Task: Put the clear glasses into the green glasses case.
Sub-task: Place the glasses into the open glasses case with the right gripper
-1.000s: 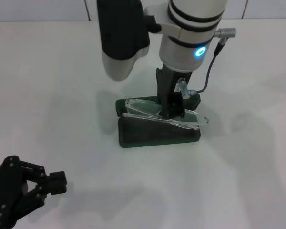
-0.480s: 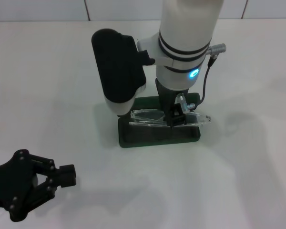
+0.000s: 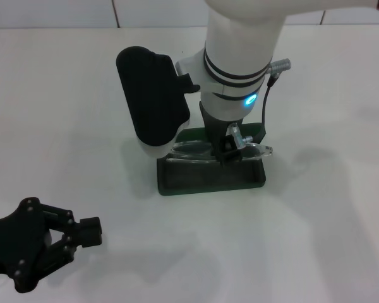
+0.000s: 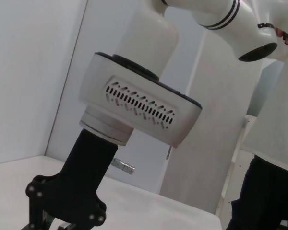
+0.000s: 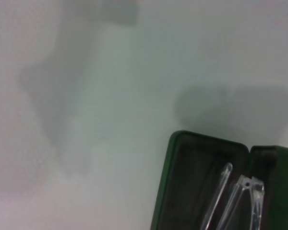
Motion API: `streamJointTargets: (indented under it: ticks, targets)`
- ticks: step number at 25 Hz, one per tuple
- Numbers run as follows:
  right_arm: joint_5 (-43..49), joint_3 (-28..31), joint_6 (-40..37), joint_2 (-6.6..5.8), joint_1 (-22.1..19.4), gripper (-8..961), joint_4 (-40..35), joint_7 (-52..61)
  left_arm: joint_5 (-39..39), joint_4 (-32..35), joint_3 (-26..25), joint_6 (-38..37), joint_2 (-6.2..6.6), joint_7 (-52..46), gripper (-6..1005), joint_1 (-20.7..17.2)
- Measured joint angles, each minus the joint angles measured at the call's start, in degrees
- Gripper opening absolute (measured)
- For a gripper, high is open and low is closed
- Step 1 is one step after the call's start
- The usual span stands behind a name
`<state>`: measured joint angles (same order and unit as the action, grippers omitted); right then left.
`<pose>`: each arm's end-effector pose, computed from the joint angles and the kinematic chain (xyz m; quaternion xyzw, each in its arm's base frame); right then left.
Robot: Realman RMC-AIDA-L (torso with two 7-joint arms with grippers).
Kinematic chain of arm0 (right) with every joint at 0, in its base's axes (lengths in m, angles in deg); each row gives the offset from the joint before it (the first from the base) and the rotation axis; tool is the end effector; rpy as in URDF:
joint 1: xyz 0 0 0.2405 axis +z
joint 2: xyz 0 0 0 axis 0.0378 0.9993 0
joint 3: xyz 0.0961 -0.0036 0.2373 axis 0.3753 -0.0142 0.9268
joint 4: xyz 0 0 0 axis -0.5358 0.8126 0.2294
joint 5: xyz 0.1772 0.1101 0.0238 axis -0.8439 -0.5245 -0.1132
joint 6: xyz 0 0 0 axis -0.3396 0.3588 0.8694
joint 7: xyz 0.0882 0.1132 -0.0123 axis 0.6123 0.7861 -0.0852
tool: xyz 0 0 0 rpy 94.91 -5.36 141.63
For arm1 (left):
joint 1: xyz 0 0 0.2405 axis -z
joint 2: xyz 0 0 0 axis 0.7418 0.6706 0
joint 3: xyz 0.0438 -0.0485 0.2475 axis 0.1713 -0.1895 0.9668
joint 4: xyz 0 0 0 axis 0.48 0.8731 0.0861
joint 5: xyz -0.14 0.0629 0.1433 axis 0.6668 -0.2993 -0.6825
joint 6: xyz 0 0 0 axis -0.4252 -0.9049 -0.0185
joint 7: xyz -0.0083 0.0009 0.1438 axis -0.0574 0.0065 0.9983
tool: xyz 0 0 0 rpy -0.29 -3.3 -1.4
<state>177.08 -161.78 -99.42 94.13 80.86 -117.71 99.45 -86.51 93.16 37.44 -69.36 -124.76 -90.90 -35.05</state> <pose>0.0163 0.3569 -0.1196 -0.9125 -0.1948 -0.3570 0.0446 -0.3018 0.2102 0.0438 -0.9177 -0.1629 -0.3616 0.0224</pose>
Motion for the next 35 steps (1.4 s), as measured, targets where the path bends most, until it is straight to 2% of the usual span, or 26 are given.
streamJointTargets:
  ticks: [12,35]
  targets:
    - [0.11,-2.34,2.85,0.00,-0.97,168,-0.22,0.18,-0.04,0.00,0.00,-0.03,-0.05,0.29,102,0.16]
    - [0.48,-2.43,3.56,0.00,-1.46,174,-0.37,0.25,-0.03,-0.09,0.00,-0.03,-0.52,0.75,116,-0.19]
